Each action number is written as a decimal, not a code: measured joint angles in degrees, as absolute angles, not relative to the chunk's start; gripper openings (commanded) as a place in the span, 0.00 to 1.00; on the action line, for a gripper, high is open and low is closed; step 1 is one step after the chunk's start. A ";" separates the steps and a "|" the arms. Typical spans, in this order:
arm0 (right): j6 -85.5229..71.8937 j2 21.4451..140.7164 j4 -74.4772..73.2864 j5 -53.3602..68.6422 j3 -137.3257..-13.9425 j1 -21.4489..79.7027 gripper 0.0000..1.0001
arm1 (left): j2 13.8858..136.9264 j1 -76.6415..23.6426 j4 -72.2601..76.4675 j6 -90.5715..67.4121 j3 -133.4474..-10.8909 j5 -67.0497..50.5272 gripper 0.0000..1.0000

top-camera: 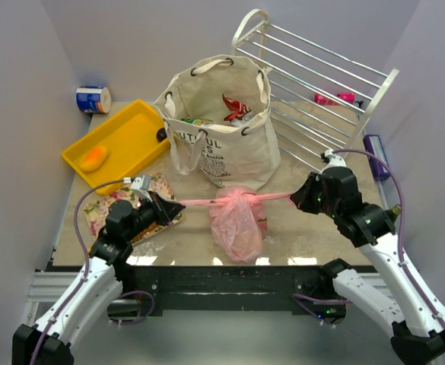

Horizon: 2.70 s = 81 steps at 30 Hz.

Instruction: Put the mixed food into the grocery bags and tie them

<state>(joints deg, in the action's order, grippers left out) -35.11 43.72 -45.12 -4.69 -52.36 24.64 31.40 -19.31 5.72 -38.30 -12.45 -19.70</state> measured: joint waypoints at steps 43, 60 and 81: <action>-20.21 51.11 -38.46 9.21 -62.48 29.50 0.98 | 42.13 -10.85 -16.27 -26.89 -37.01 -13.96 1.00; -9.17 66.35 -28.88 1.06 -60.34 51.81 0.99 | 48.49 -10.28 -12.56 -9.72 -47.55 -3.73 1.00; -8.54 70.87 -33.87 8.27 -62.61 52.25 0.00 | 44.23 -10.24 -10.00 -8.38 -40.97 2.92 1.00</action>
